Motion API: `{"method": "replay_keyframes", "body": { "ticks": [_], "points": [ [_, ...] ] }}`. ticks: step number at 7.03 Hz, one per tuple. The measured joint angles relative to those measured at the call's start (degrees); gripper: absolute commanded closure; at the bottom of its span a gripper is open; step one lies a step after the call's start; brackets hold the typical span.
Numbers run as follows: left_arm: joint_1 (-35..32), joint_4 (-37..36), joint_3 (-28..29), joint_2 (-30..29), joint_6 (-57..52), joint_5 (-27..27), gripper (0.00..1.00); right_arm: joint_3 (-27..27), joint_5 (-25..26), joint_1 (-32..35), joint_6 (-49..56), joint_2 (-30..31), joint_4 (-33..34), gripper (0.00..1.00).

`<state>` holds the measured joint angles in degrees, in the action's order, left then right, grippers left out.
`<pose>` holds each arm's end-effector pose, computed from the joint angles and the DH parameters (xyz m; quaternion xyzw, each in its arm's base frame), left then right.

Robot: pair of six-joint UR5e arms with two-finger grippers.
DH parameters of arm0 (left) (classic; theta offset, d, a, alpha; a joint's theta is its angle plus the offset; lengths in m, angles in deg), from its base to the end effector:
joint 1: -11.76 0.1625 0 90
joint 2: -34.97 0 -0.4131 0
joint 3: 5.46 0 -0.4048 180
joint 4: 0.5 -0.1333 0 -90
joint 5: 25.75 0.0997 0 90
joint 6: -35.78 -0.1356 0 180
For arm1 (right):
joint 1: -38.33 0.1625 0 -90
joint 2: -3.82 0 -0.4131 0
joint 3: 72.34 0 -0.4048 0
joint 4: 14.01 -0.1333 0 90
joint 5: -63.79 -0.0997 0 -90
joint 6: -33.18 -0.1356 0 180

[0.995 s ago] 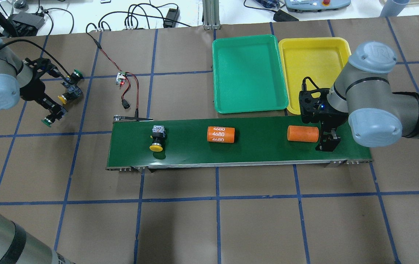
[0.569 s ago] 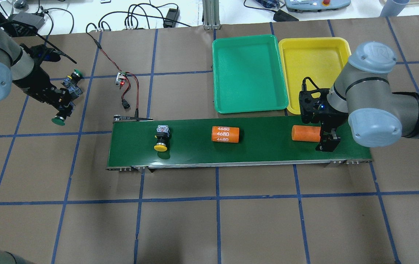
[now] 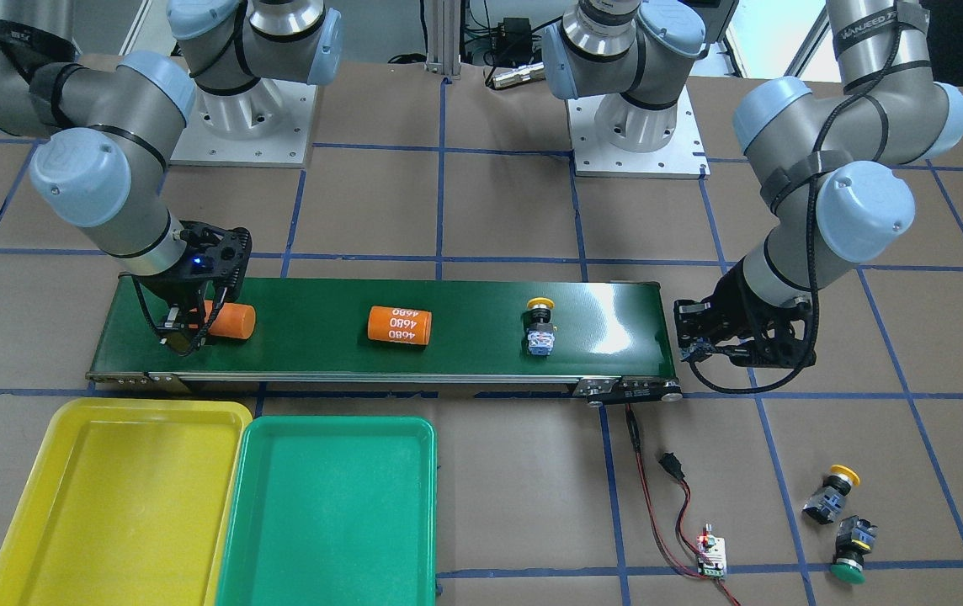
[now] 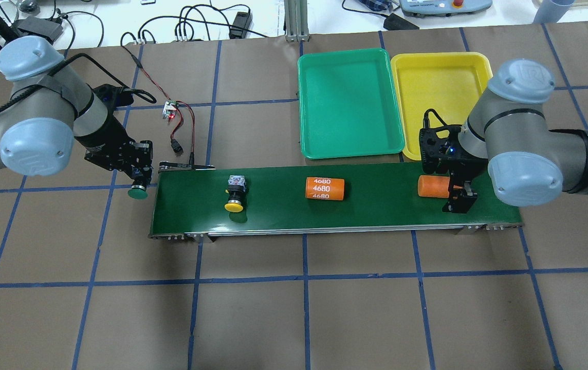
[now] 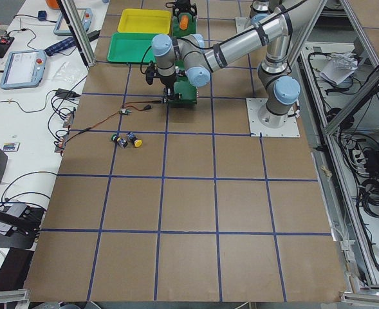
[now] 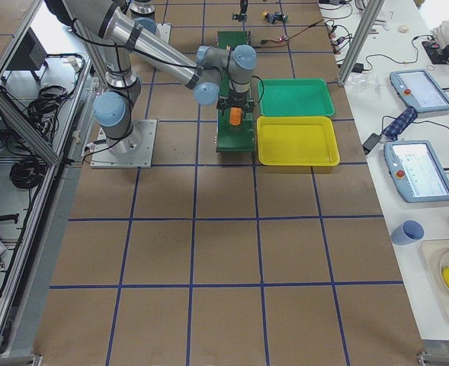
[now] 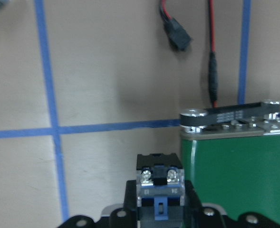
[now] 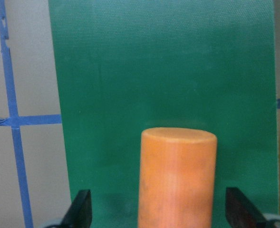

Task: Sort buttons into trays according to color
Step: 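Place the green-capped button on the belt and open the left gripper, then withdraw the left gripper while the right gripper meets the arriving cylinder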

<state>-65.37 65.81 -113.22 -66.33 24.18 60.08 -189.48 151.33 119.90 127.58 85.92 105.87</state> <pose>-0.0234 -0.5402 0.2270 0.0128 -0.9982 -0.0380 0.0454 0.0679 -0.4906 0.1954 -0.6803 0.7313 0.0113 0.0486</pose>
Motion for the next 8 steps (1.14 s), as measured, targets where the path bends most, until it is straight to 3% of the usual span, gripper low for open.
{"method": "replay_keyframes", "body": {
  "ticks": [2, 3, 8],
  "points": [
    [-1.19, -0.8, -0.88, 0.3, 4.12, -3.08, 1.0, 0.03, 0.0, 0.0, 0.0, 0.05, 0.0, 0.0],
    [-2.74, -0.88, -0.99, 0.39, 4.49, -3.35, 0.01, 0.05, 0.0, 0.0, 0.0, 0.07, 0.0, 0.0],
    [-4.9, -0.7, -1.27, 1.59, 3.73, 1.06, 0.0, 0.09, 0.0, 0.0, 0.11, 0.0, 0.02, 0.0]
  ]
}}
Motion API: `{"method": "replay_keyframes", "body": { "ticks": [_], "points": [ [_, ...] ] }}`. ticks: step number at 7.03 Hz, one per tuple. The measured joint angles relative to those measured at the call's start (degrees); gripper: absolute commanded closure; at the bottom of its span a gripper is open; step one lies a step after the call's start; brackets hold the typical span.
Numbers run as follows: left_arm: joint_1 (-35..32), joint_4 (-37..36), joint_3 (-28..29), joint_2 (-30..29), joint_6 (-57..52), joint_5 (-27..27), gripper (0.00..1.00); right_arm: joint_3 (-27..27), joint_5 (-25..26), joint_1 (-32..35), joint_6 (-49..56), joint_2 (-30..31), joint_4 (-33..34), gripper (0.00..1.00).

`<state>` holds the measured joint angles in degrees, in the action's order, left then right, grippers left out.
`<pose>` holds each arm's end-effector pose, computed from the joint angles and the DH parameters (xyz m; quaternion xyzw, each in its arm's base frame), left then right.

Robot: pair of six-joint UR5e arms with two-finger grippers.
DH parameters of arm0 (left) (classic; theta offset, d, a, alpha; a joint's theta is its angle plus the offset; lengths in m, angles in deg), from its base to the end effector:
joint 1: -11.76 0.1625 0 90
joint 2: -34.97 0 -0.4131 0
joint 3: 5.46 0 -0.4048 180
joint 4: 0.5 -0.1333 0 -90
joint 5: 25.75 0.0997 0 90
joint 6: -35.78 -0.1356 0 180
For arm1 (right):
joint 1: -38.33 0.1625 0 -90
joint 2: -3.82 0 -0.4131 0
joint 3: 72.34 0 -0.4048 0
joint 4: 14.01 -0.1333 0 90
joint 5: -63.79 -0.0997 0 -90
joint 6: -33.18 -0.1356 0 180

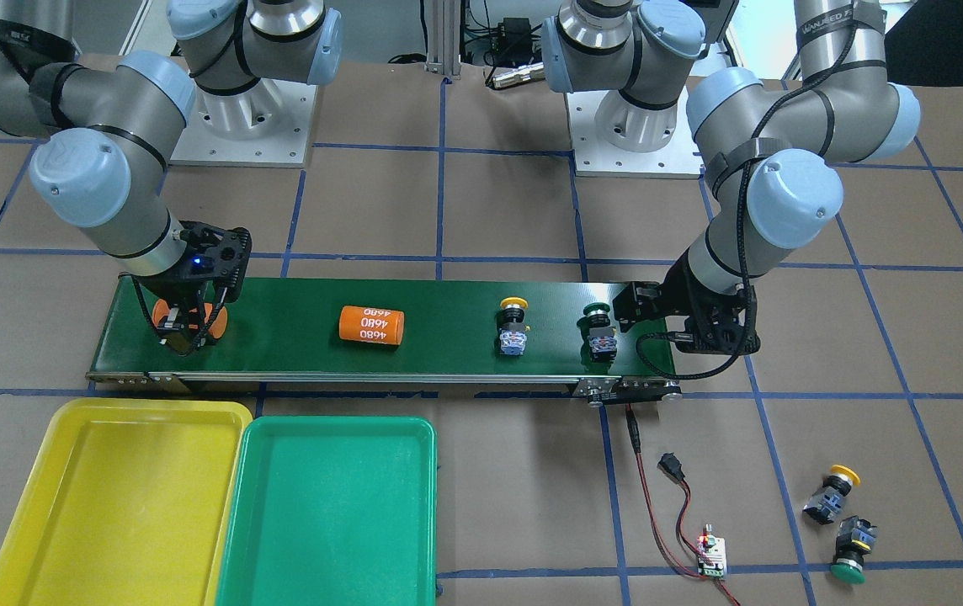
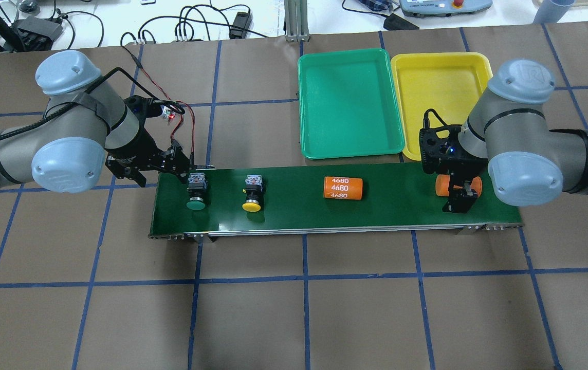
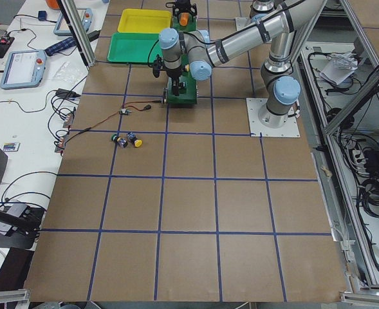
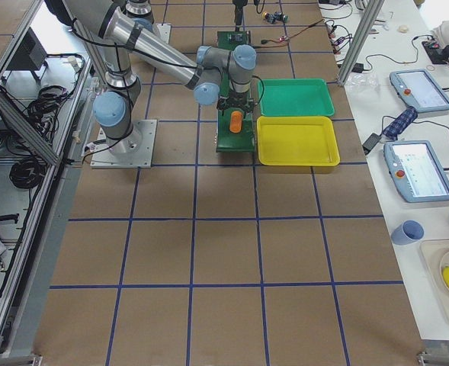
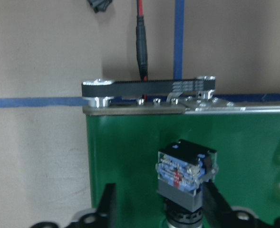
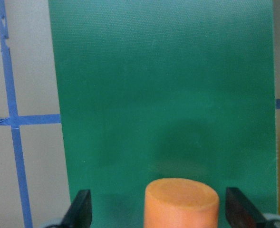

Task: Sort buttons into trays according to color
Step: 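Withdraw the left gripper while the right gripper meets the arriving cylinder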

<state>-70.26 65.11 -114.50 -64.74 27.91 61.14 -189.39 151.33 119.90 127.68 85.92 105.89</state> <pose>-0.0680 -0.5282 0.2324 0.0020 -0.9989 -0.0339 0.0321 0.0678 -0.4912 0.1961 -0.6809 0.7307 0.0107 0.0478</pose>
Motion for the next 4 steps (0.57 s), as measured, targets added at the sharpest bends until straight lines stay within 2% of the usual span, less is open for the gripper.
{"method": "replay_keyframes", "body": {
  "ticks": [2, 4],
  "points": [
    [1.57, 3.06, 6.94, 0.26, -1.53, 4.35, 0.0, 0.05, 0.0, 0.0, -0.03, 0.0, 0.1, 0.0],
    [7.67, 3.62, 12.73, -2.77, -9.59, 5.96, 0.0, 0.06, 0.0, -0.02, -0.14, -0.01, 0.2, 0.0]
  ]
}}
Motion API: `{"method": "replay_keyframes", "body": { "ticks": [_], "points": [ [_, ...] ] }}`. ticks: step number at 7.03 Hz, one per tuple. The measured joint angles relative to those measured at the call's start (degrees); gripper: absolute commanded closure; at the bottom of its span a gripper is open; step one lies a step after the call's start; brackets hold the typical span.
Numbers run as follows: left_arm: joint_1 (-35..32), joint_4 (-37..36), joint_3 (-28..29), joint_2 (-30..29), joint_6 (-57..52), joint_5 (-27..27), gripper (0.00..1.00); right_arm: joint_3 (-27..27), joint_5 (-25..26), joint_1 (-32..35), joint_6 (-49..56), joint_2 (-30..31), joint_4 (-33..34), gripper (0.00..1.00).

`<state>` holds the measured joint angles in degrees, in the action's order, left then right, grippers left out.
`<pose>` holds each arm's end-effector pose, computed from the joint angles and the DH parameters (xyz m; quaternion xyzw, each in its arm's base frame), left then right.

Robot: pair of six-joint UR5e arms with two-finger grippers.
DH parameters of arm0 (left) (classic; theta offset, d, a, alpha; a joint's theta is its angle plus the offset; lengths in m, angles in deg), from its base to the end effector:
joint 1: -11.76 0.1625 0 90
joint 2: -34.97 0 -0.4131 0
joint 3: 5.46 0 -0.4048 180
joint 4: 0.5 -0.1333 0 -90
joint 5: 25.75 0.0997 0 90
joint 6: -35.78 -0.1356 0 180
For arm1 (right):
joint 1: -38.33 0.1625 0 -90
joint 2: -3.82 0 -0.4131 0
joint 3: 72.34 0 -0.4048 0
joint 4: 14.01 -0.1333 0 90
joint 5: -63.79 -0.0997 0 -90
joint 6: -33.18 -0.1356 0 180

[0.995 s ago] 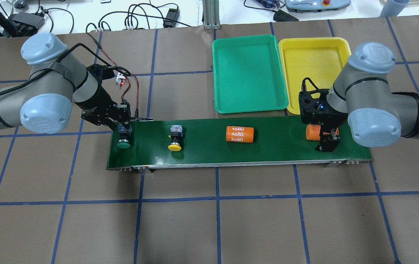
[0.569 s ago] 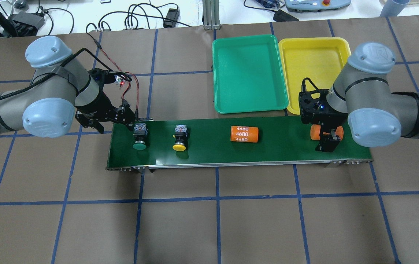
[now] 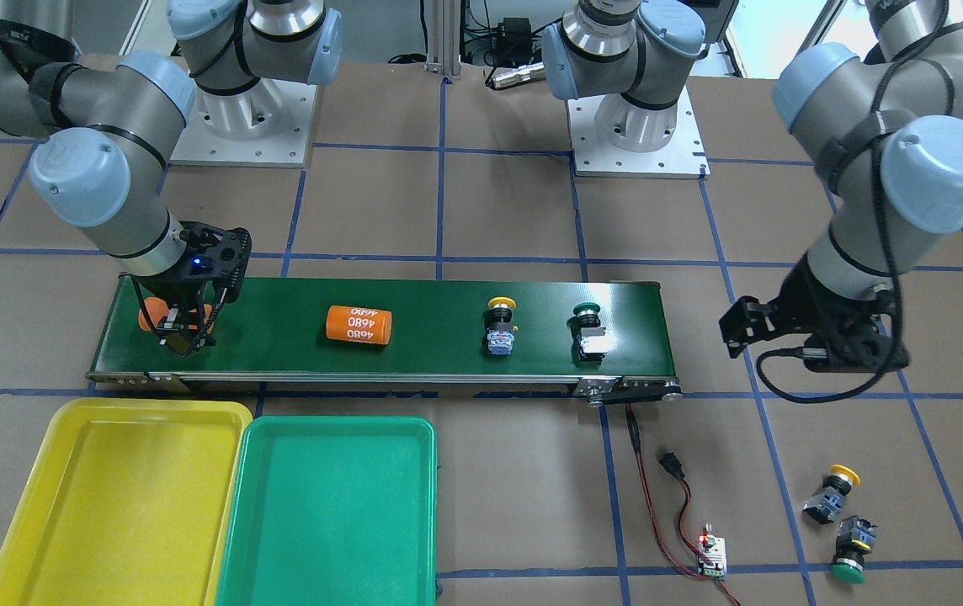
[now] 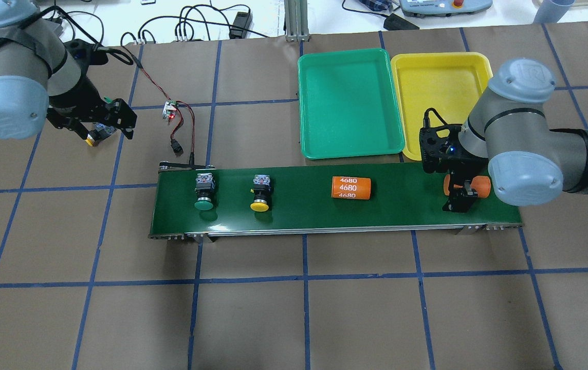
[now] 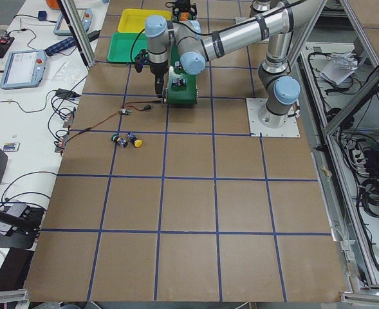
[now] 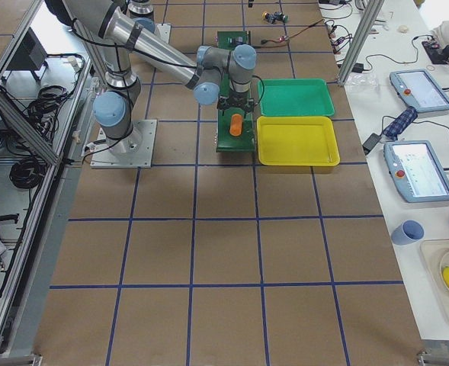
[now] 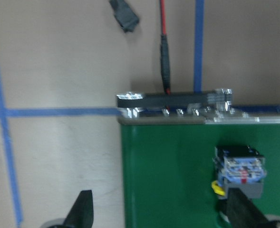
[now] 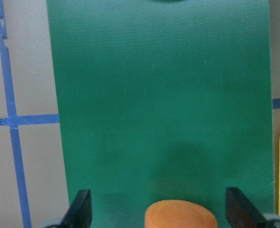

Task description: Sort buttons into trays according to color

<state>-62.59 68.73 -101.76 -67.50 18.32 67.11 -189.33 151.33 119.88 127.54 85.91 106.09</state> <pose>0.0338 -0.5896 0.3037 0.0154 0.9994 -0.0096 0.0289 0.0675 -0.4921 0.1967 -0.6800 0.7317 0.0094 0.0461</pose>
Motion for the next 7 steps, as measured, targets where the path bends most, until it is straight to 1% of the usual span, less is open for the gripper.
{"method": "replay_keyframes", "body": {
  "ticks": [1, 2, 3, 4, 6, 7],
  "points": [
    [3.45, -2.47, 1.62, -2.58, -6.52, 0.12, 0.0, 0.0, -0.02, -0.07, -0.35, -0.01, 0.13, 0.0],
    [5.45, -6.93, 2.62, -5.39, -13.85, 0.2, 0.0, 0.03, -0.1, -0.12, -1.5, -0.01, 0.17, 0.0],
    [6.27, -10.95, 3.58, -8.55, -19.94, 0.19, 0.0, 0.06, -0.26, -0.13, -4.89, 0.0, 0.16, 0.0],
    [6.55, -13.4, 5.45, -11.96, -24.42, 0.08, 0.0, 0.24, -0.5, -0.15, -10.57, 0.0, 0.1, 0.0],
    [6.72, -14.31, 10.38, -18.73, -33.76, -0.06, 0.0, 1.18, -0.98, -0.12, -25.13, -0.26, -0.62, 0.0],
    [6.77, -14.33, 11.58, -21.15, -36.2, -0.57, 0.0, 1.39, -1.13, -0.03, -30.98, -0.71, -0.93, 0.0]
  ]
}}
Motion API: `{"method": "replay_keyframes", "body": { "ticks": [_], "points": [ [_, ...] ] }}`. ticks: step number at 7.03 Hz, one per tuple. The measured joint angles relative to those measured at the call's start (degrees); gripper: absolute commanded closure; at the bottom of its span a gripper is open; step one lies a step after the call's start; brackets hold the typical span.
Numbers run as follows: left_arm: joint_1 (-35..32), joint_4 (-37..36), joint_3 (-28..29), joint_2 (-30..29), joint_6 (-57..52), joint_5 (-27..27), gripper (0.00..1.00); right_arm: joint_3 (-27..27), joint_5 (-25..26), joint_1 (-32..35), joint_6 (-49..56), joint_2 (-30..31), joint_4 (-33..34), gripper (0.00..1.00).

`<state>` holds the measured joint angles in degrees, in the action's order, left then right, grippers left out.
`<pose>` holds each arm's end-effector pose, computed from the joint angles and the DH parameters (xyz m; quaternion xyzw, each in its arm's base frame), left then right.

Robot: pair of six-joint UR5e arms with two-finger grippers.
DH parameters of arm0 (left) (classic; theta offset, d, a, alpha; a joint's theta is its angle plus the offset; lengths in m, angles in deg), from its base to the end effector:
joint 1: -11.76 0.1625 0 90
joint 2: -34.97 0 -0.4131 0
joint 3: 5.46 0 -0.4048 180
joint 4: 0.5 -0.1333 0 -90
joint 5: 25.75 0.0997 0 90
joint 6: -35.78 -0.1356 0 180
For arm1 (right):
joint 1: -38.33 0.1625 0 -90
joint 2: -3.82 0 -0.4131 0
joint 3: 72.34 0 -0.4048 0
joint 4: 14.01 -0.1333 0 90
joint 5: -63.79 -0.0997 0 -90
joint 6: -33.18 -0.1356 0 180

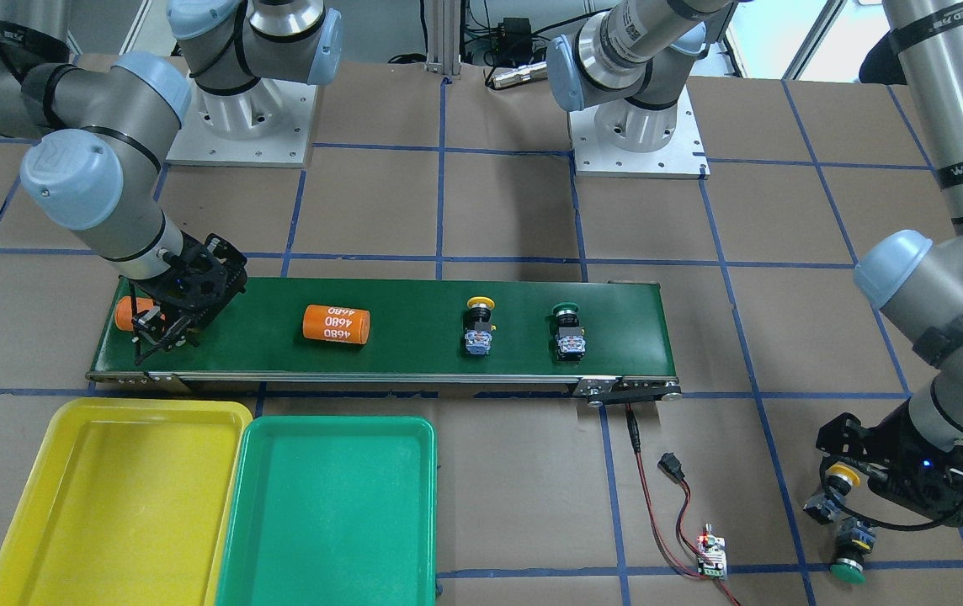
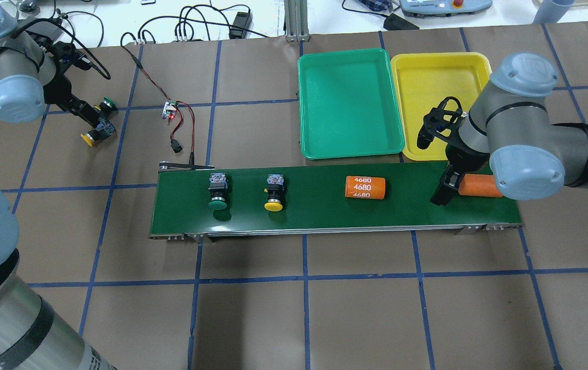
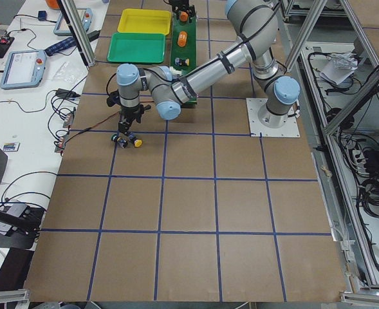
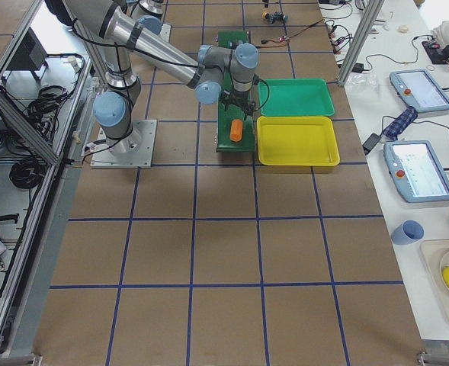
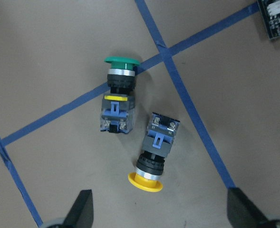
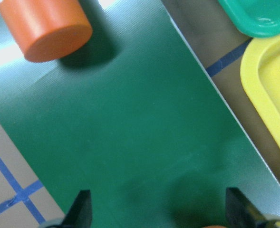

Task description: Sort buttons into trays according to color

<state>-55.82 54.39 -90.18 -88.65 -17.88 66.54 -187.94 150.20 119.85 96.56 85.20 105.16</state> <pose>0.1488 -0.6958 0.1915 0.2676 0.9615 -0.0342 0.0521 0.0689 -0.4997 0.1997 -0.4591 0.8868 0.0173 0.0512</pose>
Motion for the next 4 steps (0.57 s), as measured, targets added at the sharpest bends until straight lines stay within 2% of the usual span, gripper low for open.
{"method": "replay_keyframes", "body": {
  "ticks": [2, 3, 4],
  "points": [
    [0.77, -0.06, 1.36, -3.25, -2.38, -1.46, 0.0, 0.04, 0.18, 0.17, -2.59, -0.41, -0.28, 0.0],
    [1.09, 0.03, 2.22, -4.27, -3.08, -1.54, 0.0, 0.04, 0.59, 0.2, 4.04, -0.46, -0.28, 0.0],
    [1.13, 0.15, 2.79, -5.04, -3.39, -1.53, 0.04, 0.0, 0.91, 0.21, 15.25, -0.52, -0.09, 0.0]
  ]
}}
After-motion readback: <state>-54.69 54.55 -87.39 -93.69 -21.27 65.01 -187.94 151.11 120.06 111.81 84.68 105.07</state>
